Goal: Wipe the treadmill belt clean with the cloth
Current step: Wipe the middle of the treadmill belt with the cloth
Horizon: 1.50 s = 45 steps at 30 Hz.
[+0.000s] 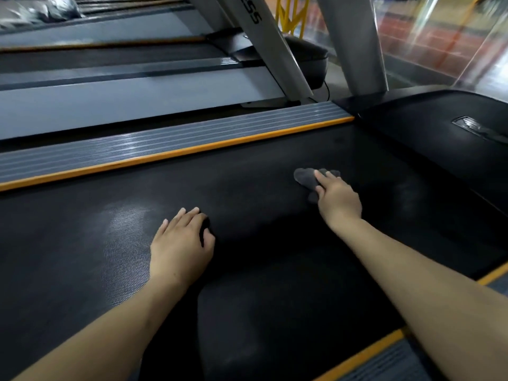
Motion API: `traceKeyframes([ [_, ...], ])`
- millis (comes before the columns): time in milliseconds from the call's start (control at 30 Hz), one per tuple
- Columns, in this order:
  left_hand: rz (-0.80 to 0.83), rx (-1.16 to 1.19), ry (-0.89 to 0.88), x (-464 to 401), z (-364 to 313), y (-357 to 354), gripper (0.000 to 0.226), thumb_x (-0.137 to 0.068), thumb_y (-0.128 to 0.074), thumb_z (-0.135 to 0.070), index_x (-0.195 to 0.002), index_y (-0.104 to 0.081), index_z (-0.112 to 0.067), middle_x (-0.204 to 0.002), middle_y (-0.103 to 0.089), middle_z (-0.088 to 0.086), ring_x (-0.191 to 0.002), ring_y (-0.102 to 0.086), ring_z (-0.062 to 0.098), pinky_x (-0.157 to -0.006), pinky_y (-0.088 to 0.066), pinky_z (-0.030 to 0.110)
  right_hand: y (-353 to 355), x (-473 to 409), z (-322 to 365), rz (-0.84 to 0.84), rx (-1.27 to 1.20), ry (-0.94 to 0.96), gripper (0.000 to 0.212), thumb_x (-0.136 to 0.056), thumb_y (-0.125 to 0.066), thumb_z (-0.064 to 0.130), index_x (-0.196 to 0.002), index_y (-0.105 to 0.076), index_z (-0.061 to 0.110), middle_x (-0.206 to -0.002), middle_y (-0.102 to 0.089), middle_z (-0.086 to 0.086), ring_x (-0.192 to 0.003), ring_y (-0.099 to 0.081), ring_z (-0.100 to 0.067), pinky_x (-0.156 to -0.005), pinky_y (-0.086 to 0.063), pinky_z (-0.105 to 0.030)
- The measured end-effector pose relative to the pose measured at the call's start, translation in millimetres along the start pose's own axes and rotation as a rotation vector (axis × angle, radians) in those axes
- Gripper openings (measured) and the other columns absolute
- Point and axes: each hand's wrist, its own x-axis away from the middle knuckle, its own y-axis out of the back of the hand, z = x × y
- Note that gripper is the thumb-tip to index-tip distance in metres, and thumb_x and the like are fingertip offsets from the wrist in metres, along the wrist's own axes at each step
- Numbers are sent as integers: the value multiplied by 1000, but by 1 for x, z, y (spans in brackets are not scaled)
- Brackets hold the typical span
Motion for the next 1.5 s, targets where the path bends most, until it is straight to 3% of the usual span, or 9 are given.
traceKeyframes([
  [133, -2, 1, 6, -1, -2, 2, 39, -95, -52, -33, -130, -64, -23, -148, -55, -6, -146, -40, 19, -120, -32, 47, -11, 17, 36, -34, -24, -36, 41, -101, -45, 21, -141, -49, 25, -148, -46, -3, -135, -40, -27, -104, -32, -32],
  [233, 3, -1, -7, 0, -2, 5, 41, -95, -50, -36, -132, -62, -22, -149, -55, -5, -145, -40, 19, -119, -32, 46, -45, 63, 105, -28, -78, 252, 40, -92, -57, 19, -132, -58, 25, -129, -60, -6, -117, -55, -33, -95, -47, -37],
  [367, 10, -14, -33, 0, -2, 10, 51, -91, -42, -44, -133, -61, -24, -149, -54, -6, -145, -40, 18, -120, -31, 45, -43, 67, 100, 78, -183, 523, 44, -94, -60, 18, -136, -57, 30, -144, -54, -3, -133, -49, -27, -110, -36, -33],
  [633, 12, -12, 1, -2, -4, 5, 42, -96, -49, -41, -133, -61, -26, -150, -52, -9, -146, -37, 16, -122, -27, 45, 2, 11, 1, -36, 29, -87, 43, -102, -44, 26, -144, -45, 36, -154, -40, 4, -141, -36, -24, -106, -37, -38],
  [767, 20, -7, -2, -1, -4, 8, 42, -97, -47, -39, -135, -60, -26, -151, -51, -9, -147, -36, 16, -122, -27, 45, -36, 59, 85, -24, -8, 185, 40, -97, -48, 24, -136, -49, 31, -135, -52, -2, -120, -50, -29, -94, -44, -37],
  [900, 14, -13, -14, 0, -3, 8, 43, -96, -46, -39, -134, -60, -27, -151, -52, -8, -146, -37, 16, -121, -27, 47, -44, 89, 106, 114, -117, 579, 46, -97, -54, 21, -141, -50, 31, -147, -50, -5, -134, -46, -29, -110, -40, -40],
  [1167, -6, 3, -12, -2, -4, 5, 40, -95, -50, -40, -130, -62, -26, -149, -54, -8, -146, -37, 17, -120, -27, 48, -4, 25, 12, -41, 66, -57, 45, -103, -41, 24, -148, -38, 32, -155, -37, 1, -140, -35, -24, -107, -35, -35],
  [1400, 17, 10, -20, -1, -3, 7, 41, -95, -49, -40, -132, -60, -26, -150, -53, -7, -147, -37, 17, -121, -27, 48, -34, 114, 97, 76, -169, 513, 48, -94, -61, 20, -139, -52, 35, -143, -54, 0, -134, -48, -26, -108, -42, -34],
  [1500, 6, 8, -10, -1, -4, 9, 44, -95, -50, -47, -132, -60, -27, -151, -52, -8, -147, -35, 16, -121, -25, 47, -11, 71, 35, 34, -121, 394, 47, -95, -59, 16, -139, -54, 34, -147, -50, -2, -137, -45, -26, -114, -31, -30],
])
